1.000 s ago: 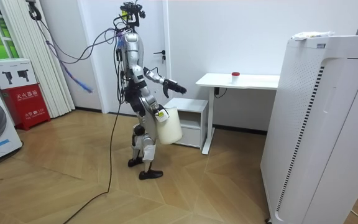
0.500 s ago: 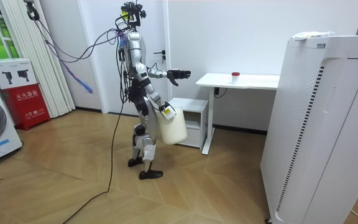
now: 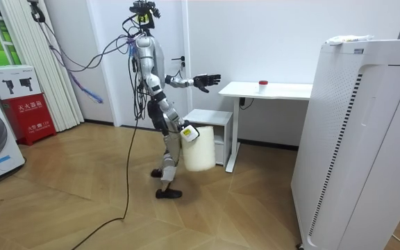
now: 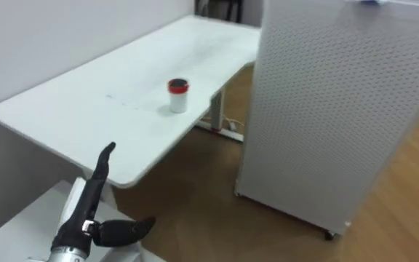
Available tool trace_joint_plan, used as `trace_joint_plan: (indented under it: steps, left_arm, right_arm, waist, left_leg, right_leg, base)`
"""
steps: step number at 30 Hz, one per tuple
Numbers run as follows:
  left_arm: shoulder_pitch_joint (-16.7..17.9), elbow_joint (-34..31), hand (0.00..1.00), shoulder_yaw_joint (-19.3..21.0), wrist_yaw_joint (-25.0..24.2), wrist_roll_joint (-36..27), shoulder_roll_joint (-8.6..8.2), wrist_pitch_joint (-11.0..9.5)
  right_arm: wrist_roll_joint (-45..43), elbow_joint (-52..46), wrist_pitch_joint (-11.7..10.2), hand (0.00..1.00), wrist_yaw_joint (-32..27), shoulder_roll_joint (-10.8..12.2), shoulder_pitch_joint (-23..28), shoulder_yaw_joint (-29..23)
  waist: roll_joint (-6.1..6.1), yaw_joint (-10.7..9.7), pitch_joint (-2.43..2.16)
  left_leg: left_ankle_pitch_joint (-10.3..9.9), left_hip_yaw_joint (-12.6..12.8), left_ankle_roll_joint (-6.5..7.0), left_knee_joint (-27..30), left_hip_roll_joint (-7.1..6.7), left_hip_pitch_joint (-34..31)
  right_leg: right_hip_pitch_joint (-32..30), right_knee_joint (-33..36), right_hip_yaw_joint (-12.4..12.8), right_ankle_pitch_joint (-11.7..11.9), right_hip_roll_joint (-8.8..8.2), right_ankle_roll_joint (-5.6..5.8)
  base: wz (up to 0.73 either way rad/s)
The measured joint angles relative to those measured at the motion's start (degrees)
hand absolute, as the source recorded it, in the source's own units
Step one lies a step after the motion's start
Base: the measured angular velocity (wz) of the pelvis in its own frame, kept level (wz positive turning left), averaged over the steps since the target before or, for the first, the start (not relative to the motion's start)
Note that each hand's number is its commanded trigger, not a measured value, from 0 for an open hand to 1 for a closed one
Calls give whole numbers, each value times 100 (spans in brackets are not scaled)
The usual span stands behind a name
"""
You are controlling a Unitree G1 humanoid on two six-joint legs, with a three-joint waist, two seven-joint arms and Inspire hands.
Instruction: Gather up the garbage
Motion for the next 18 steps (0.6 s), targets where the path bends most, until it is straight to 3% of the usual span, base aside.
trace_joint_plan:
  steps: [2, 4, 5, 6, 7, 8, 9, 10, 11, 12, 15, 17, 18]
  left_arm:
    - [5, 1, 0, 62, 95, -27, -22, 1]
    - [2, 1, 0, 129, 196, -44, -25, 0]
    - [3, 1, 0, 168, 234, -50, -27, 0]
    - [3, 3, 0, 184, 248, -71, -28, 0]
    - [2, 10, 0, 241, 282, -129, -35, 0]
    - [28, 12, 0, 346, 292, -140, -41, -1]
    - [41, 10, 0, 384, 305, -162, -41, -1]
    - [40, 5, 0, 475, 316, -170, -38, -2]
    - [52, -4, 0, 555, 317, -229, -26, -1]
    - [50, -4, 0, 581, 327, -240, -16, 0]
    - [-9, -111, 0, 605, 336, -238, -20, -1]
    - [-19, -159, 0, 603, 338, -236, -27, -2]
    - [-35, -157, 0, 603, 339, -234, -27, -2]
  right_arm:
    - [-3, 7, 5, 100, -130, -18, 7, -89]
    - [-19, 3, 9, 100, -236, -20, 13, -85]
    - [-79, 2, 11, 100, -289, -18, 13, -86]
    - [-113, 2, 21, 100, -300, -23, 14, -85]
    - [-117, 1, 57, 100, -322, -34, 22, -85]
    - [-118, -9, 94, 100, -326, -29, 58, -85]
    - [-118, -17, 106, 100, -325, -30, 76, -86]
    - [-118, -17, 109, 100, -323, -39, 70, -104]
    - [-118, -21, 109, 100, -331, -44, 70, -138]
    - [-123, -21, 106, 100, -338, -51, 73, -144]
    - [-135, -35, 106, 100, -413, -109, 74, -182]
    - [-127, -113, 106, 100, -503, -104, 81, -172]
    - [-113, -122, 106, 100, -513, -104, 81, -170]
  waist:
    - [5, 106, -13]
    - [38, 156, -39]
    - [66, 163, -58]
    - [69, 169, -60]
    - [90, 192, -71]
    - [63, 245, -81]
    - [44, 260, -101]
    - [23, 274, -113]
    - [-23, 285, -118]
    - [-56, 270, -113]
    - [-82, 285, -108]
    - [-109, 294, -98]
    - [-109, 297, -98]
  left_leg:
    - [6, -138, -69, -967, -374, -376]
    - [142, -282, -140, -1962, -598, -597]
    - [350, -379, -109, -2644, -732, -673]
    - [481, -462, -108, -2966, -791, -684]
    - [784, -593, -71, -3548, -863, -642]
    - [1194, -647, -34, -3798, -904, -529]
    - [1379, -702, -7, -3857, -950, -461]
    - [1659, -793, 111, -3874, -1040, -377]
    - [1772, -774, 231, -3781, -1114, -341]
    - [1723, -746, 263, -3692, -1159, -347]
    - [1247, -593, 379, -3144, -1299, -488]
    - [894, -421, 477, -2843, -1377, -439]
    - [811, -410, 500, -2779, -1401, -422]
  right_leg:
    - [10, -48, 228, -15, 14, -56]
    - [50, -81, 364, -59, 58, -89]
    - [97, -76, 461, -124, 64, -84]
    - [130, -75, 506, -165, 70, -76]
    - [221, -71, 590, -258, 98, -58]
    - [278, -59, 714, -369, 96, -29]
    - [316, -62, 773, -417, 84, -6]
    - [393, -96, 824, -504, 48, 33]
    - [471, -133, 806, -573, -27, 109]
    - [524, -183, 768, -593, -93, 139]
    - [670, -234, 687, -691, -308, 313]
    - [736, 17, 578, -792, -484, 491]
    - [740, 102, 556, -809, -521, 522]
  base:
    - [-64]
    - [-56]
    - [-44]
    - [-43]
    - [-47]
    - [-48]
    - [-44]
    - [-37]
    - [-30]
    - [-16]
    - [-3]
    - [-15]
    - [-6]
